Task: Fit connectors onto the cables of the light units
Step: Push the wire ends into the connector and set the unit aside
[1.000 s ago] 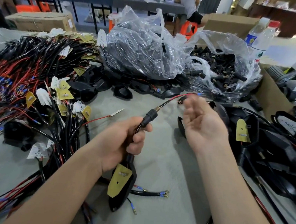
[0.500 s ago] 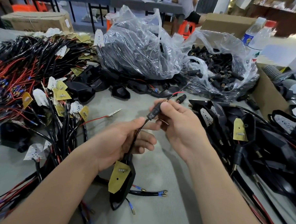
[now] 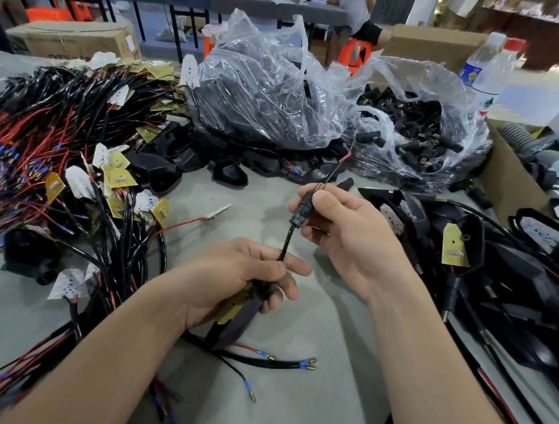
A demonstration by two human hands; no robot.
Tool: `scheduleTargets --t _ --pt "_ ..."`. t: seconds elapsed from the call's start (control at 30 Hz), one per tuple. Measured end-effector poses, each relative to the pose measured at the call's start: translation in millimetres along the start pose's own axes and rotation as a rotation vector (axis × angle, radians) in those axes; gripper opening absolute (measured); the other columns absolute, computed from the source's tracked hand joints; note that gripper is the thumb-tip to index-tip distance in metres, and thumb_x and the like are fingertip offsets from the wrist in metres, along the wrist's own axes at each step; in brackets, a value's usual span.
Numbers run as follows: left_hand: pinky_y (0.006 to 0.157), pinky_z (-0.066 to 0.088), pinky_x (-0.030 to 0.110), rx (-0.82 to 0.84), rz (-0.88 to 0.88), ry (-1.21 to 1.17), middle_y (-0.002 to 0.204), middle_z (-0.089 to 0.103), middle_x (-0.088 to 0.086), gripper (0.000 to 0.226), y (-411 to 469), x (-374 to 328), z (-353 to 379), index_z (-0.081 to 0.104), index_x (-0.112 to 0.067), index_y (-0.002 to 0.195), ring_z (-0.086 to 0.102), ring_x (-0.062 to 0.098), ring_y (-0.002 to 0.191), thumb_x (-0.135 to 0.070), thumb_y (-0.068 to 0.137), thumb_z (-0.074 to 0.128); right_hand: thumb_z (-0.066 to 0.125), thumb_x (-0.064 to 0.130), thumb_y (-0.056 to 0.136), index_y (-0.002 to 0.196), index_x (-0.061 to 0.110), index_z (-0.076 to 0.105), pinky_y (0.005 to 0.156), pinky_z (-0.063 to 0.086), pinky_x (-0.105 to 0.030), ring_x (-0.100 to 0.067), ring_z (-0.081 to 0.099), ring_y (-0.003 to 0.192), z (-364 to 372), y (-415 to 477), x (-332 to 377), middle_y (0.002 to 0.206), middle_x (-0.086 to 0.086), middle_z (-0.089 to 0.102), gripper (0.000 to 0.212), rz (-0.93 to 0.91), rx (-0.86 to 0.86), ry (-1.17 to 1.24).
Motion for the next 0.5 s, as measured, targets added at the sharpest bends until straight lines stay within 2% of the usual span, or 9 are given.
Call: scheduleTargets --t 0.13,0.2,0.3,0.37,0.5 --pt "0.055 0.049 0.022 -0.079 0.014 -0.042 0.081 0.071 0.013 0.032 2.7 -3.1 -5.1 0.076 -0.002 0.109 0.059 0.014 0.059 -0.003 0.104 0.044 0.054 0.005 0.101 0.105 0.007 0.069 0.073 0.052 -0.027 -0.021 0.063 0.081 -8.8 -0.1 0.6 0.095 -0.014 0.075 0.015 -0.006 -0.02 -0.066" --pt "0.053 0.048 0.021 -0.125 0.03 -0.078 0.083 0.073 0.013 0.028 3.7 -4.5 -7.7 0.069 0.003 0.116 0.058 0.012 0.058 -0.002 0.104 0.045 0.055 0.002 0.099 0.103 0.007 0.068 0.072 0.051 -0.028 -0.02 0.062 0.078 -9.9 -0.8 -0.3 0.095 -0.015 0.075 0.015 0.001 -0.005 -0.095" --pt "0.051 0.048 0.019 -0.138 0.027 -0.14 0.1 0.077 0.017 0.024 3.2 -4.9 -6.6 0.063 0.005 0.12 0.06 0.012 0.058 0.0 0.101 0.05 0.055 0.001 0.099 0.1 0.007 0.068 0.07 0.045 -0.031 -0.02 0.058 0.07 -5.9 -1.6 -5.3 0.092 -0.012 0.075 0.015 0.029 0.042 -0.15" --pt "0.052 0.049 0.018 -0.107 0.01 -0.123 0.111 0.076 0.018 0.025 1.9 -4.9 -4.0 0.066 0.002 0.121 0.062 0.013 0.061 0.0 0.1 0.052 0.053 0.002 0.1 0.101 0.005 0.067 0.07 0.044 -0.033 -0.019 0.055 0.066 -1.0 -2.8 -11.8 0.088 -0.012 0.072 0.014 0.074 0.09 -0.128" --pt "0.055 0.049 0.018 -0.072 0.002 -0.032 0.116 0.075 0.016 0.021 -0.5 -4.6 0.6 0.07 -0.001 0.114 0.064 0.014 0.067 -0.001 0.101 0.052 0.051 0.002 0.102 0.1 0.005 0.069 0.067 0.046 -0.027 -0.014 0.052 0.066 8.0 -6.7 -21.8 0.073 -0.002 0.068 0.018 0.132 0.2 -0.232"
Point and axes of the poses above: each hand's wrist, its own y-axis towards the middle knuckle, its own z-axis out of the palm, x = y × z, the point moved 8 cm from there along y, towards the middle knuckle
